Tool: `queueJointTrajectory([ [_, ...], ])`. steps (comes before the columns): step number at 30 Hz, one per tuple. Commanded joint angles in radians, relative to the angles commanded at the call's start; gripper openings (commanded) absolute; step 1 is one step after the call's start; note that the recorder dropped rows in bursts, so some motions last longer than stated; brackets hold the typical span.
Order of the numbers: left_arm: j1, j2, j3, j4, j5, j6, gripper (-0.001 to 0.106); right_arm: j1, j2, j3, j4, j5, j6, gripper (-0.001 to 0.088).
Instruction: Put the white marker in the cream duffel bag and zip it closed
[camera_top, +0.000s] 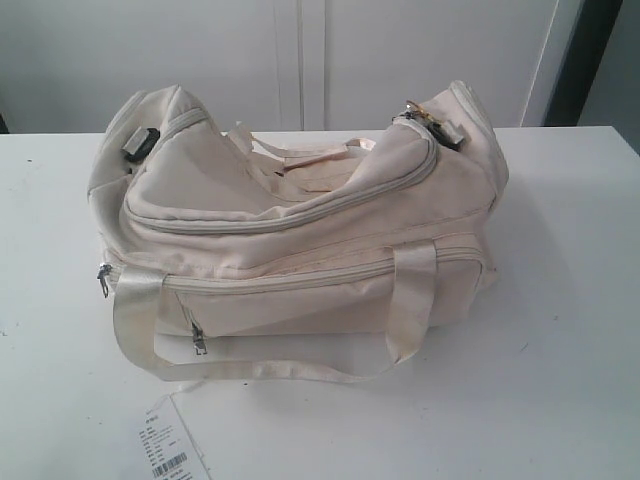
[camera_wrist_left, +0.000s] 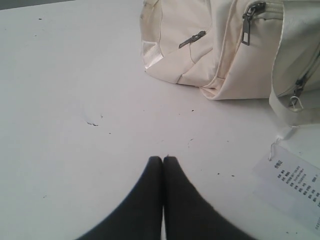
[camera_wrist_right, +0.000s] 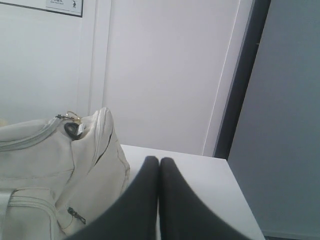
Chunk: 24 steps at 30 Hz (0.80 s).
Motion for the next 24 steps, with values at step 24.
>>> queueJointTrajectory([
  [24,0.000,0.000,0.000,0.000,0.000,0.000,0.000,0.000,0.000,0.000,-0.020,0.022,0.000,0.0000],
])
